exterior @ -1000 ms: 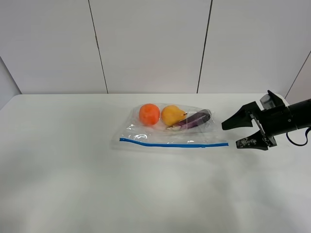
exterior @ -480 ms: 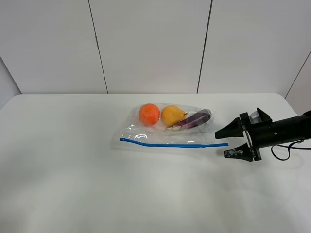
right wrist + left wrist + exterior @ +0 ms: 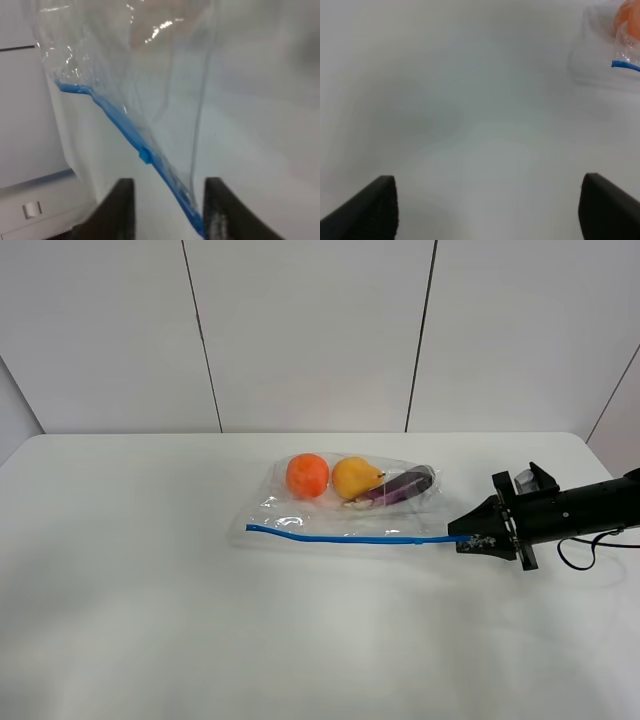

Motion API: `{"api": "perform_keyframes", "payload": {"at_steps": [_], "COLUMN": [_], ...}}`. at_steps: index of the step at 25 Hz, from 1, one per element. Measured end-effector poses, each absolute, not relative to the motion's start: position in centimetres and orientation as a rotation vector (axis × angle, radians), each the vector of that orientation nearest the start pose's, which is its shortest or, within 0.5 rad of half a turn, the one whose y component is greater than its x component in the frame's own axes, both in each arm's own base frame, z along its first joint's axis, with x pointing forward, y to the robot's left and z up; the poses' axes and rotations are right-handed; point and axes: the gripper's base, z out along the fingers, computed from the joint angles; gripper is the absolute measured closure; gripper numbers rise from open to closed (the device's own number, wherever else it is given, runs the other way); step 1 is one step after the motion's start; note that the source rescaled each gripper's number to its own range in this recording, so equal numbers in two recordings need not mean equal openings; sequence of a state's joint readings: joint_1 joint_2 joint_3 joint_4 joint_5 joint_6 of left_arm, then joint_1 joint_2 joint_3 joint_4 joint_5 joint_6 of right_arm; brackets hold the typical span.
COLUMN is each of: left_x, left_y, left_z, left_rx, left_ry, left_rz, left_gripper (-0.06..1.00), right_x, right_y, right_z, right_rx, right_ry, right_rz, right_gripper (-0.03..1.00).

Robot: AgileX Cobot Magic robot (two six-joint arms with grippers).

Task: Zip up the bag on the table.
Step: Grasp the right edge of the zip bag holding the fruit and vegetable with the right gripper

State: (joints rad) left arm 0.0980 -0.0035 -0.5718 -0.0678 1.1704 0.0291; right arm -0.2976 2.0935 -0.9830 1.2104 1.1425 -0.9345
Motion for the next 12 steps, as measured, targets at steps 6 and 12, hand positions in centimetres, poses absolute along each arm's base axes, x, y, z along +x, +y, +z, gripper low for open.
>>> {"api": "perform_keyframes", "payload": {"at_steps": [6, 12], "left_x": [-1.84, -1.84], "left_y": [-0.75, -0.75], "left_z": [28.80, 28.80], "left_rx": [-0.061, -0.061], "left_ry": [2.076, 2.076], "left_rz": [-0.003, -0.003], "left_gripper": [0.09, 0.09], "right_x": [32.77, 32.89], "right_y": [-1.92, -1.91], "right_z": [9.30, 9.34], "right_rx": [0.364, 0.356], "right_ry": [2.637, 2.618], "right_rz": [1.496, 1.497], "right_gripper": [0.64, 0.64]}}
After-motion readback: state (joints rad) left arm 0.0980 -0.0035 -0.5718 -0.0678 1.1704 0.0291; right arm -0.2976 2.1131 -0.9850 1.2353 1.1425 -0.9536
